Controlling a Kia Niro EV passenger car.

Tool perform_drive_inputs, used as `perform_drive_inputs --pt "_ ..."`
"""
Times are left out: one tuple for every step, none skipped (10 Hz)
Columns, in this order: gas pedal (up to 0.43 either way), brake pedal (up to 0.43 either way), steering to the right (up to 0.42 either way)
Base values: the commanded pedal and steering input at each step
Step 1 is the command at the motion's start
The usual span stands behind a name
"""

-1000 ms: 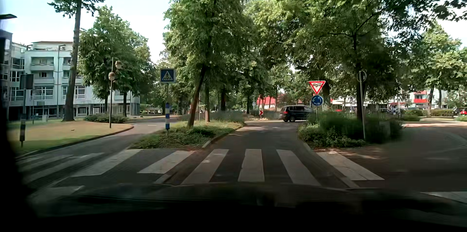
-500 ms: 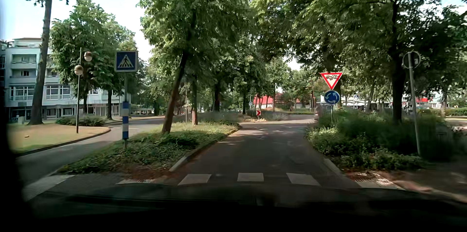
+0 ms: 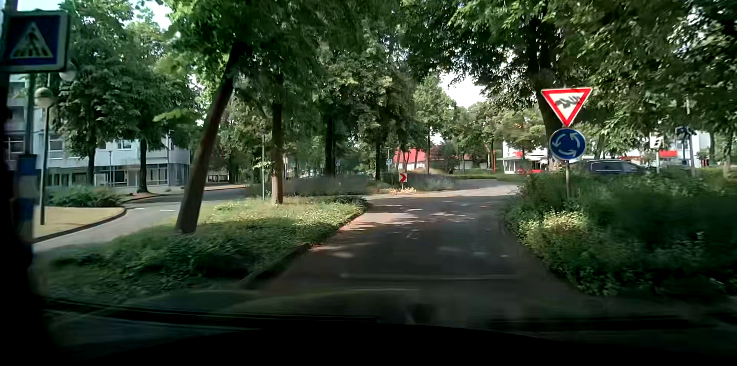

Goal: Follow the waypoints while adhering to traffic rules and regulations

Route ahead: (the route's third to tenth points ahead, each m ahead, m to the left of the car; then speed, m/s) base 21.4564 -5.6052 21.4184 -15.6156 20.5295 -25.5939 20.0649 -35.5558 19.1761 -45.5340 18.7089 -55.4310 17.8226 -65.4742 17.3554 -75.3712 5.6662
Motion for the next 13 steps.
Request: perform_drive_inputs --pt "0.067 0.006 0.034" --pt "0.059 0.006 0.036" --pt "0.0 0.006 0.036" --pt "0.0 0.006 0.037" --pt "0.0 0.006 0.039" --pt "0.0 0.006 0.044" --pt "0.0 0.006 0.047" --pt "0.0 0.006 0.053" --pt "0.0 0.006 0.059" --pt "0.0 0.006 0.065" --pt "0.0 0.006 0.074" --pt "0.0 0.006 0.084" --pt "0.0 0.006 0.091"
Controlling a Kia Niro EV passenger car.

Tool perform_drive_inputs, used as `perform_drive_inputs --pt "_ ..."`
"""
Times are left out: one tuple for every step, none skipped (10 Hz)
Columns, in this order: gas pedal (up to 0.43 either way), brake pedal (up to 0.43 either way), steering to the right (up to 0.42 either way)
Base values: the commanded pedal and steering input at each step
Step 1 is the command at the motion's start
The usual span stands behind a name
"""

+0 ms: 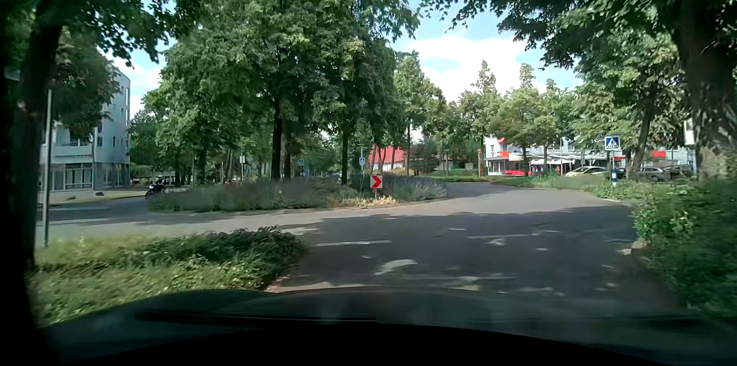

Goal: Follow the waypoints while adhering to traffic rules and regulations

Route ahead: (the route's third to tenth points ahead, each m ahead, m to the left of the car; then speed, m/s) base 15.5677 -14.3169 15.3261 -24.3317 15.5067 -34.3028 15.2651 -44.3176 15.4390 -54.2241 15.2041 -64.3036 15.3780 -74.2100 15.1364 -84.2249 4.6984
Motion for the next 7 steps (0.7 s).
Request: perform_drive_inputs --pt "0.0 0.006 0.104" --pt "0.0 0.006 0.116" --pt "0.0 0.006 0.13" --pt "0.13 0.006 0.143" --pt "0.169 0.006 0.154" --pt "0.169 0.006 0.164" --pt "0.169 0.006 0.185"
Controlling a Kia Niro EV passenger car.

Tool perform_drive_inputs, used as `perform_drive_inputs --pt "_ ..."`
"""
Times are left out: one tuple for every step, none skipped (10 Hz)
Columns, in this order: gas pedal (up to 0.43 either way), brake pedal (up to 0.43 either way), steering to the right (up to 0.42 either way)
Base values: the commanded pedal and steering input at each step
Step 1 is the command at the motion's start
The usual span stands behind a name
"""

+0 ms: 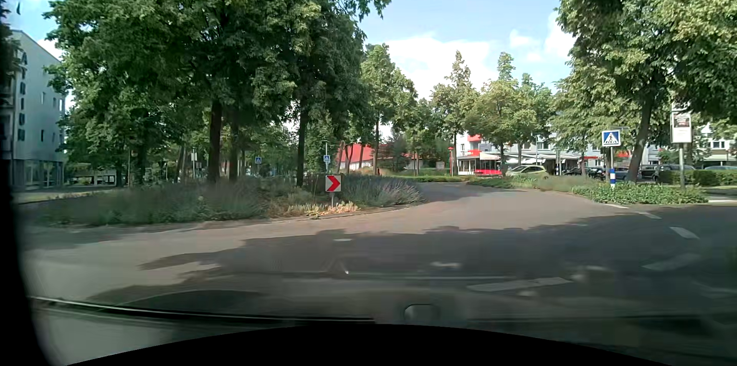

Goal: Follow the waypoints while adhering to traffic rules and regulations

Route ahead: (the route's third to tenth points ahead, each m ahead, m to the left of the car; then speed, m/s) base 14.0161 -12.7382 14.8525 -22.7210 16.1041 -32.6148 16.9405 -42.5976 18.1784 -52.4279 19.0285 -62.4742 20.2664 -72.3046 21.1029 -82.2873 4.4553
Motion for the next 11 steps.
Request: perform_drive_inputs --pt "0.169 0.006 0.209" --pt "0.169 0.006 0.229" --pt "0.169 0.006 0.261" --pt "0.157 0.006 0.285" --pt "0.157 0.006 0.312" --pt "0.157 0.006 0.339" --pt "0.157 0.006 0.36" --pt "0.157 0.006 0.373" --pt "0.157 0.006 0.392" --pt "0.15 0.006 0.41" --pt "0.15 0.006 0.422"
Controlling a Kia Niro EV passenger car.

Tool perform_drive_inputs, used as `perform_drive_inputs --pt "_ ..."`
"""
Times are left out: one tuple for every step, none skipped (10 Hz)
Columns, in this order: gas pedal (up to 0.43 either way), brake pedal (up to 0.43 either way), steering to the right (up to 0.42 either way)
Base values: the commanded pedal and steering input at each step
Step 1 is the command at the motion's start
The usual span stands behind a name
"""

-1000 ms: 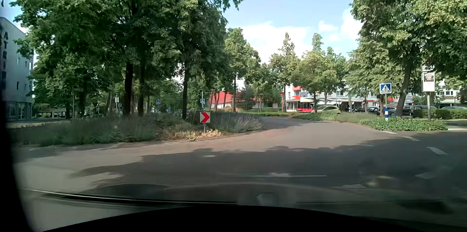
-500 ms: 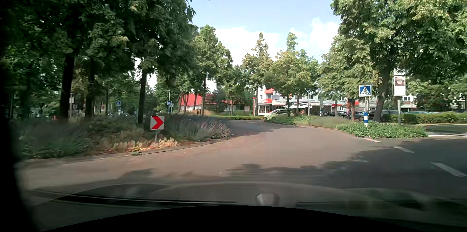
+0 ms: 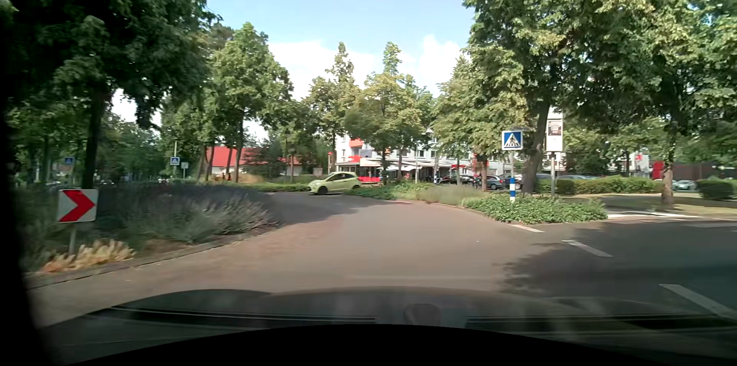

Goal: Follow the waypoints while adhering to traffic rules and regulations

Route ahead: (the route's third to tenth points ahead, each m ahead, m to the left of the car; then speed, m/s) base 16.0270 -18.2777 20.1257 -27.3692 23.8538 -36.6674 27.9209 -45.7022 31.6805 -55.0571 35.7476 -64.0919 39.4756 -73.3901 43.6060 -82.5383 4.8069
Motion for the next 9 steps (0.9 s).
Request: perform_drive_inputs --pt "0.15 0.006 0.434" --pt "0.15 0.006 0.439" --pt "0.15 0.006 0.439" --pt "0.15 0.006 0.439" --pt "0.15 0.006 0.438" --pt "0.15 0.006 0.435" --pt "0.15 0.006 0.431" --pt "0.15 0.006 0.421" --pt "0.15 0.012 0.406"
